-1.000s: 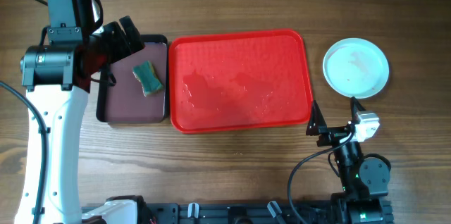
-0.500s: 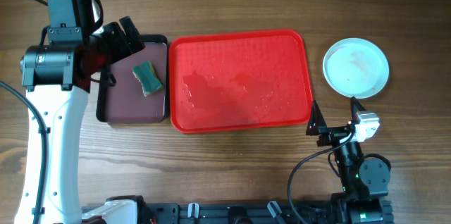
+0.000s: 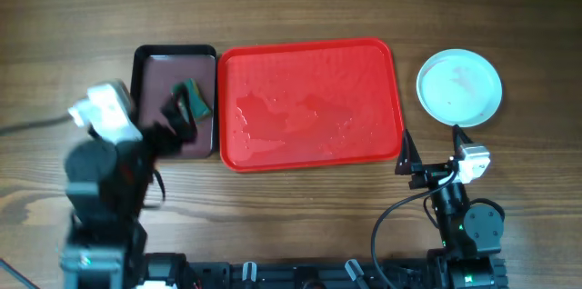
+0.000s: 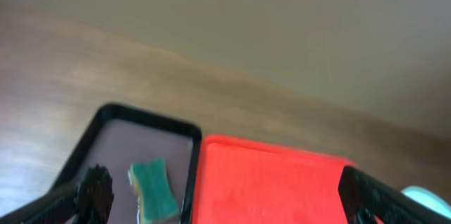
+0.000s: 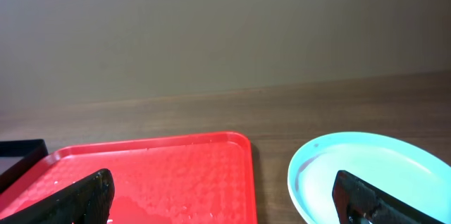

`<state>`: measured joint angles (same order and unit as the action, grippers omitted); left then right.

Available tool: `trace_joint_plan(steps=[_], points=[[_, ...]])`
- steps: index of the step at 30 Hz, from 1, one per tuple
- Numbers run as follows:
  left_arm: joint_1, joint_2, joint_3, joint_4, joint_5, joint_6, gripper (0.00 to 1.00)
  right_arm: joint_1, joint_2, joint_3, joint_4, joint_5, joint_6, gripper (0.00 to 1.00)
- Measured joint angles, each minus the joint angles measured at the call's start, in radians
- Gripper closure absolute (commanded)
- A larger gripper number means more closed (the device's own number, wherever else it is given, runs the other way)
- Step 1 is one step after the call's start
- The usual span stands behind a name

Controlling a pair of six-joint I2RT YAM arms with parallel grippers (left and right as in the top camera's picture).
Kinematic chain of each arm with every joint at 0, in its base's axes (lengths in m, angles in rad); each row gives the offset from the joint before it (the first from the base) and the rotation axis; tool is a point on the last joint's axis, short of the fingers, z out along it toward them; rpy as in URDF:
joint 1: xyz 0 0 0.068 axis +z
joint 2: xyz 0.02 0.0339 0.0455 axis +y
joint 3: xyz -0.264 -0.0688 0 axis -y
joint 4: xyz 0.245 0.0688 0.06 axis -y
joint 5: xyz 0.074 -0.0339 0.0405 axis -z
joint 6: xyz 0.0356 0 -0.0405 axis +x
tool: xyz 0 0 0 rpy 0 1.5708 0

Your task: Clean dirty plates on tray and stack at the side

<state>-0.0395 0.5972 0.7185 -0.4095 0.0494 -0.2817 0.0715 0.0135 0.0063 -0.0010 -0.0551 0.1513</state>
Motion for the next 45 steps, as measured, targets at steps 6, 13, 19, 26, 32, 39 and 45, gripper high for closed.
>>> trace_joint_plan(steps=[6,13,19,26,32,39,45], points=[[0.000,-0.271,-0.346,0.255,0.068,0.064,0.00,0.000,0.000,0.000,0.000,0.000,0.000,0.00],[0.000,-0.445,-0.549,0.365,0.066,0.130,0.00,0.000,0.000,0.000,0.000,0.000,0.000,0.00],[0.000,-0.549,-0.624,0.373,0.018,0.155,0.00,0.000,0.000,0.000,0.000,0.000,0.000,0.01],[0.000,-0.579,-0.705,0.334,0.000,0.158,0.00,0.000,0.000,0.000,0.000,0.000,0.000,0.00],[0.000,-0.583,-0.705,0.335,0.000,0.158,0.00,0.000,0.000,0.000,0.000,0.000,0.000,0.00],[0.000,-0.583,-0.705,0.335,0.000,0.158,0.00,0.000,0.000,0.000,0.000,0.000,0.000,0.00],[0.000,-0.583,-0.705,0.335,0.000,0.158,0.00,0.000,0.000,0.000,0.000,0.000,0.000,0.00]])
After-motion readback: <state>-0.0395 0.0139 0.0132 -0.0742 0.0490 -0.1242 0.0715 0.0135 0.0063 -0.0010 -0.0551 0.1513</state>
